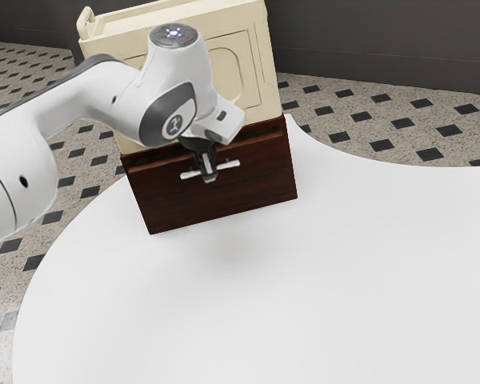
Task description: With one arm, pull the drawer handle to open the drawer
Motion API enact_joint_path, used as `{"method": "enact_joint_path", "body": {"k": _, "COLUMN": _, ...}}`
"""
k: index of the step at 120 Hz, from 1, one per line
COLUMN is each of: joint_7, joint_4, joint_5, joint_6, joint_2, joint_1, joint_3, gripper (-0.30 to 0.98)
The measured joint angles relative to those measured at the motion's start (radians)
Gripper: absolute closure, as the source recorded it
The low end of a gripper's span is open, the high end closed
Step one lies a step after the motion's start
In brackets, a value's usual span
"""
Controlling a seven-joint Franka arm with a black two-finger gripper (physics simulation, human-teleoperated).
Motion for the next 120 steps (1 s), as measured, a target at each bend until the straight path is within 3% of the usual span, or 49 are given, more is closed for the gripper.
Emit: {"method": "enact_joint_path", "body": {"k": 120, "joint_7": -0.039, "joint_4": -0.271, "joint_5": -0.024, "joint_6": 0.063, "joint_2": -0.205, "joint_1": -0.024, "joint_3": -0.032, "gripper": 0.62}}
